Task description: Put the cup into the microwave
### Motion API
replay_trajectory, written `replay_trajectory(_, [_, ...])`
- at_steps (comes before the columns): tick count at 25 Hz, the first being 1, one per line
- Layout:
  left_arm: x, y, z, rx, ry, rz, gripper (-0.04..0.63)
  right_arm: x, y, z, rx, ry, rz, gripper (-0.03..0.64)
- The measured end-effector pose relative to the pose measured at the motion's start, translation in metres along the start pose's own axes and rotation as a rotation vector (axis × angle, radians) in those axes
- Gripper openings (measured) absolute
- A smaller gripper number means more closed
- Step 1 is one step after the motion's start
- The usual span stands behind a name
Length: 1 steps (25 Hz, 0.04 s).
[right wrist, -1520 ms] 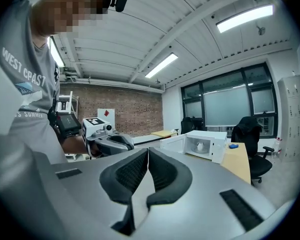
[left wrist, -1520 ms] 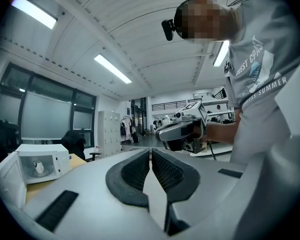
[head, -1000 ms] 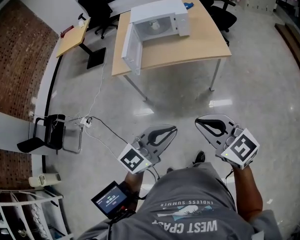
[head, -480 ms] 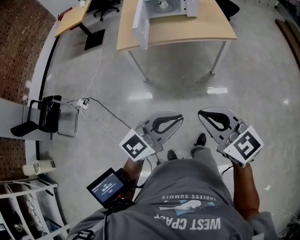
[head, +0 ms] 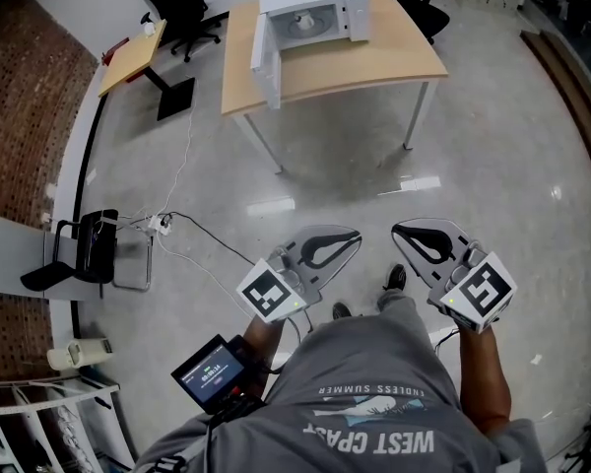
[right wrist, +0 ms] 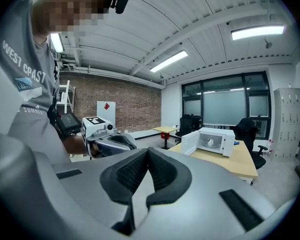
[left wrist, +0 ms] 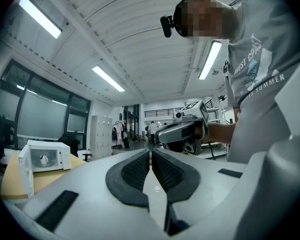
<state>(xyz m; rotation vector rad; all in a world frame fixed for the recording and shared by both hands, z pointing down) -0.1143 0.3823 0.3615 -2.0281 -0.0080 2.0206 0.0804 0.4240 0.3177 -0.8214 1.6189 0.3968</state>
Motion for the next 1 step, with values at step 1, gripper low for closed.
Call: replay_trajectory(1, [0.0007, -0.0027, 0.0015, -0.001, 0.000, 0.000, 0.028, -0.0009, 0.0025, 0.0013, -0.002, 0.001, -0.001, 0.018])
Point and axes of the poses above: the fingertips, and each gripper's own axes: z backward along the fingers, y to its left, x out of its top, the point moved 9 cm from there along z, backward along the fingers, and after that the axes turned 12 degrees about -z, right-handed, at the moved point
